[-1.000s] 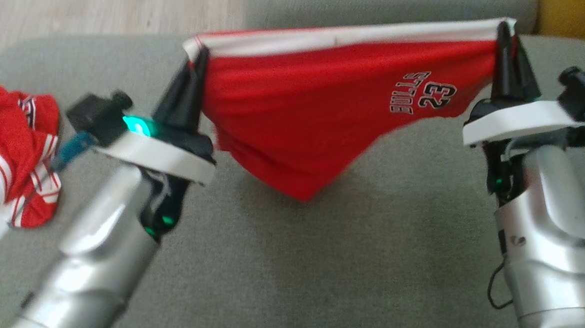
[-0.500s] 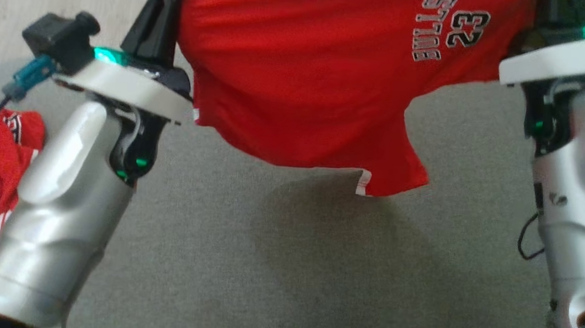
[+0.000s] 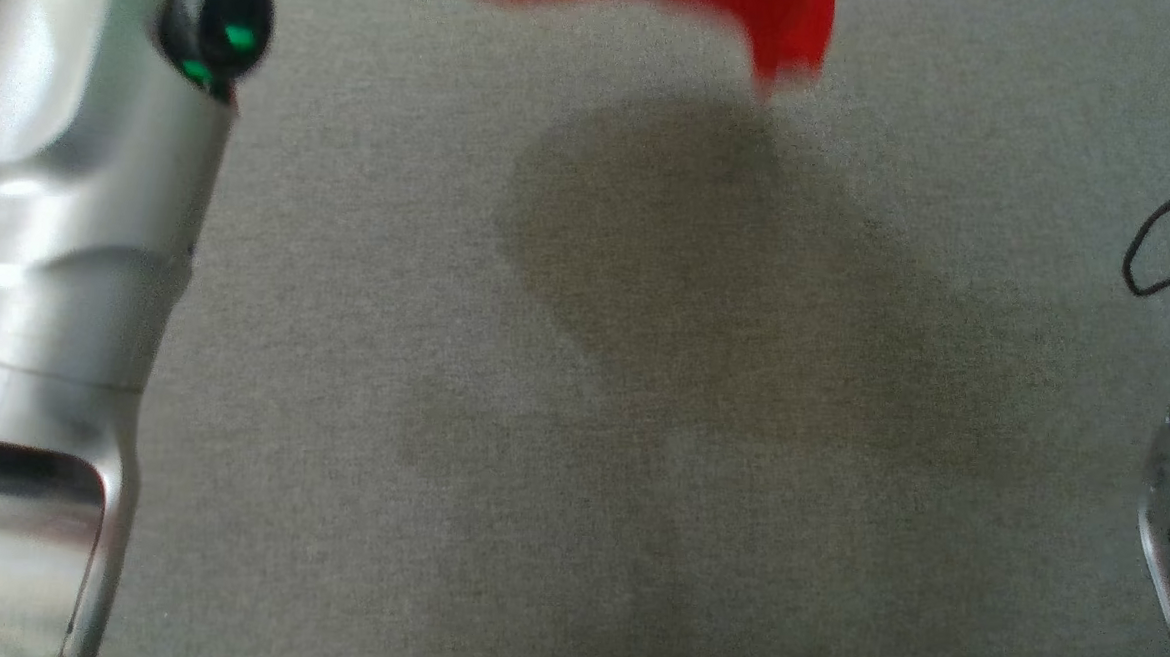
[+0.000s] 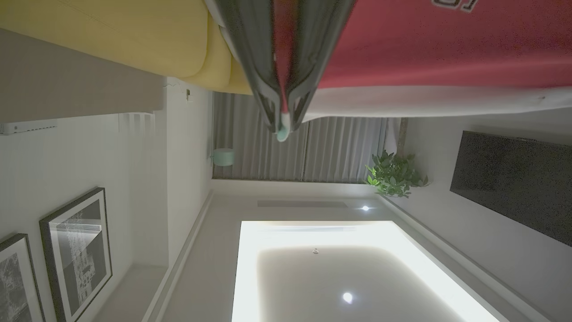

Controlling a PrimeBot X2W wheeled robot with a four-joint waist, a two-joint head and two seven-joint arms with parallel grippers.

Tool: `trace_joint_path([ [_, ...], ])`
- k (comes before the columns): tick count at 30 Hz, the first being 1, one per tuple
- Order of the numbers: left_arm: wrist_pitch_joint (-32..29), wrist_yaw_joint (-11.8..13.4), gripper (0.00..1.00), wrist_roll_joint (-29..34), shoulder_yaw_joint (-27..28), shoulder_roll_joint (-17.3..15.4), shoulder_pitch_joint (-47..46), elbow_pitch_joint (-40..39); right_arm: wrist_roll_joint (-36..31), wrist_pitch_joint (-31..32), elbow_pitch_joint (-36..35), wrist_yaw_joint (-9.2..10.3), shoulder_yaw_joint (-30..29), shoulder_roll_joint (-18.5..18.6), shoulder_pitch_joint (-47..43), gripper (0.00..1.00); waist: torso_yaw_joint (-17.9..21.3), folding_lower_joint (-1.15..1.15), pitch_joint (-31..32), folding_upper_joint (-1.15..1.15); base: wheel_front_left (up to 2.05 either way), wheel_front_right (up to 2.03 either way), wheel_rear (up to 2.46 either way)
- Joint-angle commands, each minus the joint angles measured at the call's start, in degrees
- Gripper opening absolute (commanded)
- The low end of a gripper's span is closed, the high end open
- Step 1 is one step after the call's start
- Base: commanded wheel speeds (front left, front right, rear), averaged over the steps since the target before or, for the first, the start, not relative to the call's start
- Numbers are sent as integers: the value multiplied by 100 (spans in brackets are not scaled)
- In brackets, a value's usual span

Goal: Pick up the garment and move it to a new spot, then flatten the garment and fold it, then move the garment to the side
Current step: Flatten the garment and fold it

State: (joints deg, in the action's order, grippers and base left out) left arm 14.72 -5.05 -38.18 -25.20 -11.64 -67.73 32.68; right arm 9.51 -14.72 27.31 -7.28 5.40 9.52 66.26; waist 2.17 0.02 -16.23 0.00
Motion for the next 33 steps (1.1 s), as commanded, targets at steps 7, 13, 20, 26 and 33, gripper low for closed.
trace_joint_path([
  [7,26,-147,0,560,1173,150,881,-615,133,-27,-657,-21,59,-180,-532,0,52,-2,35,0,0,0,0],
  [13,27,-237,0,720,1493,527,2758,-461,525,-27,-913,-21,255,-186,-2082,0,121,-2,153,0,0,0,0],
  [20,28,-242,0,404,1319,801,4472,-618,646,-28,-1149,-21,331,-192,-4002,0,230,-2,371,0,0,0,0],
  [26,28,-243,0,361,1410,866,5411,-917,915,-28,-1404,-21,62,-333,-5109,0,256,-2,760,0,0,0,0],
  [33,28,-243,0,127,1284,874,6137,-1218,1063,-28,-1614,-21,-142,-439,-5791,0,249,-2,1207,0,0,0,0],
])
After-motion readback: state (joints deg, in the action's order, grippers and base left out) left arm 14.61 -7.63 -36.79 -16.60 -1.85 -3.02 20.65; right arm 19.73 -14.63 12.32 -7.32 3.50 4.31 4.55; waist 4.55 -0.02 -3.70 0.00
